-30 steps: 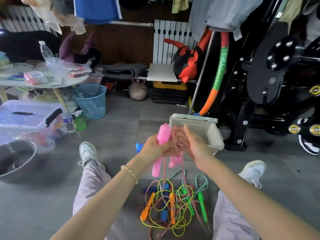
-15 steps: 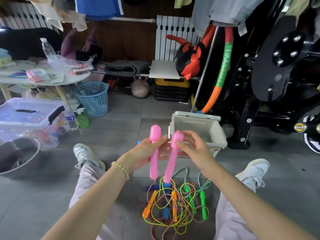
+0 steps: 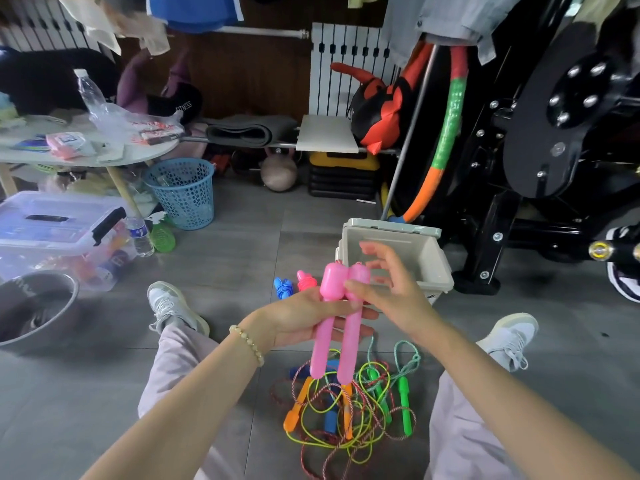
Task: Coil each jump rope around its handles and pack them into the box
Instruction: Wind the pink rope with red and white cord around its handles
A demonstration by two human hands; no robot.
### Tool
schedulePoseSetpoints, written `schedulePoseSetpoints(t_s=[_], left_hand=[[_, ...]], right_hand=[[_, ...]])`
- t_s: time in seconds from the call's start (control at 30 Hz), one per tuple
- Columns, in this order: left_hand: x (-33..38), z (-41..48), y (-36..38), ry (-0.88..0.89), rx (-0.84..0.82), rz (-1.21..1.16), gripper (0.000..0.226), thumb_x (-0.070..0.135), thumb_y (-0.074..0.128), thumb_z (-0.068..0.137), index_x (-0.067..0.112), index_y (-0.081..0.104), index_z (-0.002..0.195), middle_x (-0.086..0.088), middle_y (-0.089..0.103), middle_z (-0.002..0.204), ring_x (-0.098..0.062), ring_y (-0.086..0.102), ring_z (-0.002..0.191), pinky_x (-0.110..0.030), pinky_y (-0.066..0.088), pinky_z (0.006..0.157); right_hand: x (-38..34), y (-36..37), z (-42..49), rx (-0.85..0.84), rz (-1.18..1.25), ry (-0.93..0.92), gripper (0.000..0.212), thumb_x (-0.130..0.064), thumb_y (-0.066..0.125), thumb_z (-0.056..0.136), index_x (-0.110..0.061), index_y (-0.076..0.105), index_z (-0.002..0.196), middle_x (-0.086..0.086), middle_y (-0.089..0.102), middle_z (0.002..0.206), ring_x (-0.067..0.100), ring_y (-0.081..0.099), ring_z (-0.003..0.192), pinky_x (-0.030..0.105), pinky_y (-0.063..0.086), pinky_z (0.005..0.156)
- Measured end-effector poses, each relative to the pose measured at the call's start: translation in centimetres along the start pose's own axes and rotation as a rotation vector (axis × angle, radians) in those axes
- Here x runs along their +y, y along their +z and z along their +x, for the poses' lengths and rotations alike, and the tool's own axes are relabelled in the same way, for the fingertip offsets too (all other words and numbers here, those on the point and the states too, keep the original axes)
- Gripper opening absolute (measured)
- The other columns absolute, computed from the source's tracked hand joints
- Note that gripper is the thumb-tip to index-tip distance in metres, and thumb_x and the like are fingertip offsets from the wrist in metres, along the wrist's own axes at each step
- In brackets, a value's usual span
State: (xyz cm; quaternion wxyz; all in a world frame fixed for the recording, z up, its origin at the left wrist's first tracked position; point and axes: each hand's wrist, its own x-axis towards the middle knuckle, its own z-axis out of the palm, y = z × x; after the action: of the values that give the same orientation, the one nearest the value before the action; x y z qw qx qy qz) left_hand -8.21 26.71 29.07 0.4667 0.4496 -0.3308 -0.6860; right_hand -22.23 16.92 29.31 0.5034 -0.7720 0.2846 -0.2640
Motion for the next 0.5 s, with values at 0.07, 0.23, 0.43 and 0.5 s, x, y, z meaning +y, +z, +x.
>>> schedulePoseSetpoints(t_s=[0.07, 0.23, 0.43, 0.5], left_hand=[[0.4, 0.0, 0.5, -0.003, -0.045, 0.033, 0.024, 0.007, 0.049, 0.094, 0.009, 0.055, 0.118, -0.006, 0.072, 0.103, -0.025, 0.070, 0.093, -0.035, 0.057, 0.083], [1.0, -0.3, 1.2, 0.019, -0.085, 0.074, 0.021, 0.005, 0.047, 0.096, 0.008, 0.053, 0.116, -0.005, 0.073, 0.099, -0.024, 0.071, 0.088, -0.034, 0.058, 0.082], [0.8, -0.7, 1.4, 0.073, 0.010, 0.154, 0.022, 0.012, 0.053, 0.095, 0.007, 0.057, 0.116, -0.006, 0.073, 0.102, -0.025, 0.070, 0.092, -0.030, 0.057, 0.080], [0.4, -0.7, 1.5, 0.120, 0.119, 0.207, 0.027, 0.018, 0.057, 0.093, 0.002, 0.058, 0.115, -0.010, 0.072, 0.104, -0.026, 0.070, 0.094, -0.032, 0.057, 0.083]], right_hand=[[-1.3, -0.1, 0.0, -0.085, -0.033, -0.080, 0.055, -0.030, 0.080, 0.072, -0.037, 0.054, 0.120, -0.012, 0.050, 0.127, -0.004, 0.048, 0.115, 0.016, 0.043, 0.094], [-2.5, 0.2, 0.1, -0.145, 0.120, -0.050, 0.039, -0.016, 0.080, 0.070, -0.019, 0.063, 0.106, 0.003, 0.066, 0.108, 0.012, 0.065, 0.087, 0.025, 0.056, 0.067], [-2.3, 0.9, 0.0, -0.079, 0.205, 0.002, 0.025, -0.015, 0.068, 0.084, -0.022, 0.060, 0.106, 0.005, 0.064, 0.099, 0.008, 0.064, 0.075, 0.023, 0.052, 0.053], [-2.1, 1.0, 0.3, -0.017, 0.213, -0.004, 0.022, -0.017, 0.065, 0.086, -0.021, 0.060, 0.106, 0.008, 0.065, 0.103, 0.016, 0.065, 0.083, 0.032, 0.056, 0.059]])
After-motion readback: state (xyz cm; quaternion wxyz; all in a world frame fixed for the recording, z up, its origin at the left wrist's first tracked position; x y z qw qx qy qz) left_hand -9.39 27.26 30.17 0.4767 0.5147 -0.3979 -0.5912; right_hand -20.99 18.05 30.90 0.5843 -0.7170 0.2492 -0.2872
